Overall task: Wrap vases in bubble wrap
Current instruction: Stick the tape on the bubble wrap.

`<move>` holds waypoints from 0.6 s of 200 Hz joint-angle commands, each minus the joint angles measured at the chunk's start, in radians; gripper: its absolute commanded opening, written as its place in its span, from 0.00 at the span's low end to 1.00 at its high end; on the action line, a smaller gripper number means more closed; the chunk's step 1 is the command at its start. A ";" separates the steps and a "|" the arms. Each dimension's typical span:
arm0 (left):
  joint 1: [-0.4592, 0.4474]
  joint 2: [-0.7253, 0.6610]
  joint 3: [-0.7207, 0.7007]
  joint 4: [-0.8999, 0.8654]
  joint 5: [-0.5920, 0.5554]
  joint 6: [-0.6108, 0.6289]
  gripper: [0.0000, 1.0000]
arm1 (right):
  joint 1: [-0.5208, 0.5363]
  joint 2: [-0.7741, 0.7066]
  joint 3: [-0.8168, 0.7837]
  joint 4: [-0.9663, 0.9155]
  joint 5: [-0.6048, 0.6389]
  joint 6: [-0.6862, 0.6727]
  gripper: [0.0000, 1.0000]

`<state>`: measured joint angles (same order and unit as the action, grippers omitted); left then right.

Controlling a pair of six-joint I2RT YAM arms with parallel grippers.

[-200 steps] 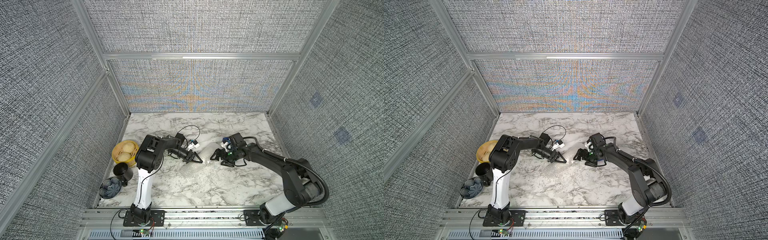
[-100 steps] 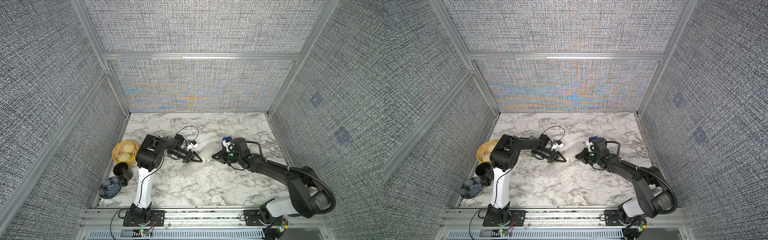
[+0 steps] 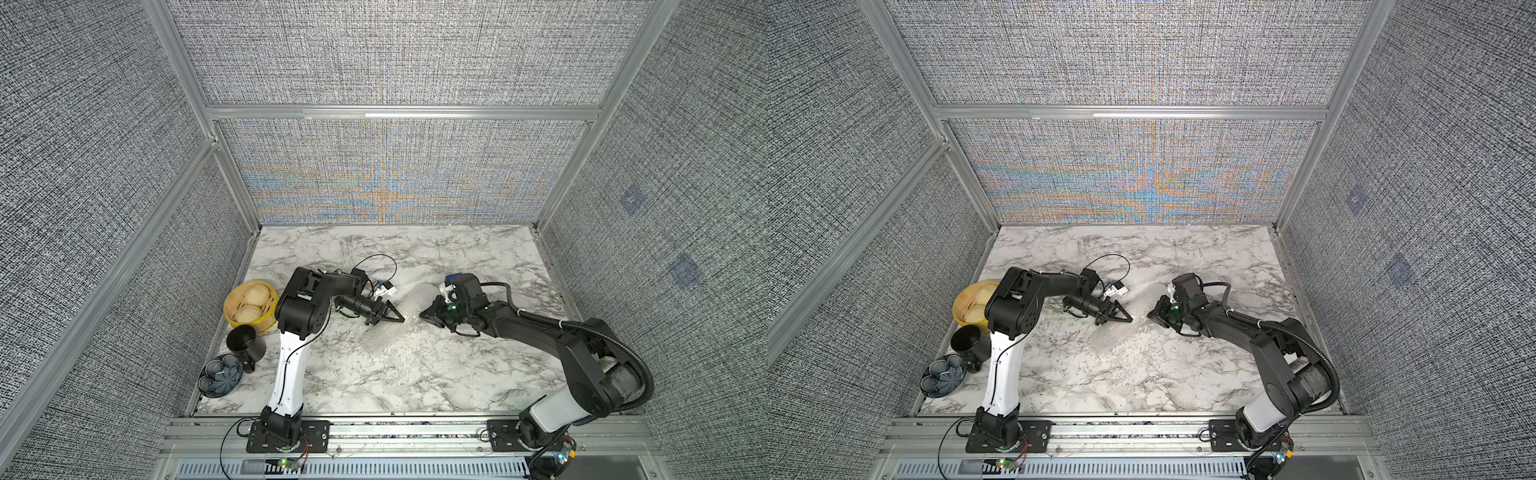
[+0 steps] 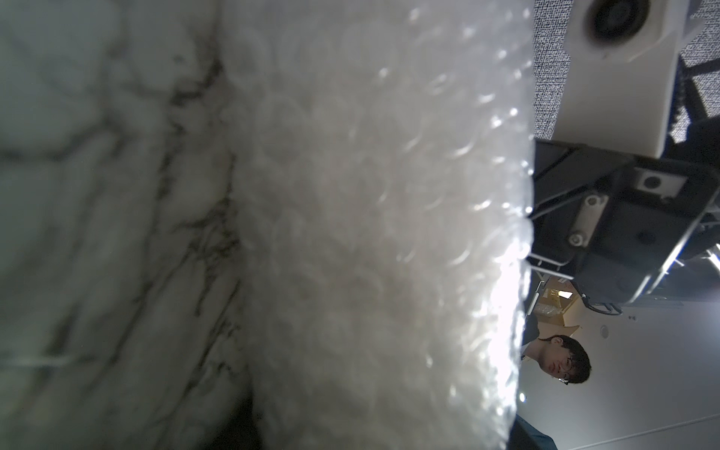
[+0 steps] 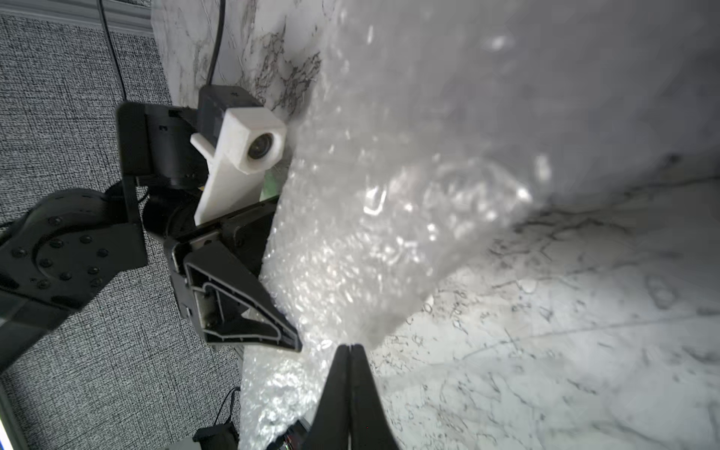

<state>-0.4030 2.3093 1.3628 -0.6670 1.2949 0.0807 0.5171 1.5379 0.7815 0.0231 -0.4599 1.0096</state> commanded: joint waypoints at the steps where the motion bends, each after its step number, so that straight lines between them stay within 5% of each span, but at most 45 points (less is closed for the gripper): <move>1: 0.007 0.040 -0.013 0.040 -0.459 -0.001 0.59 | 0.005 -0.022 -0.033 -0.060 0.054 0.012 0.00; 79: 0.007 0.022 -0.028 0.053 -0.453 0.008 0.59 | 0.004 0.203 0.051 0.108 0.065 0.035 0.00; 120: 0.008 0.016 -0.031 0.050 -0.445 0.013 0.59 | 0.030 0.286 -0.034 0.408 0.161 0.185 0.00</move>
<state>-0.4030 2.2982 1.3483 -0.6483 1.2930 0.0788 0.5335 1.7878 0.7860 0.2150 -0.3817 1.0878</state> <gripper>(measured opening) 0.621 0.049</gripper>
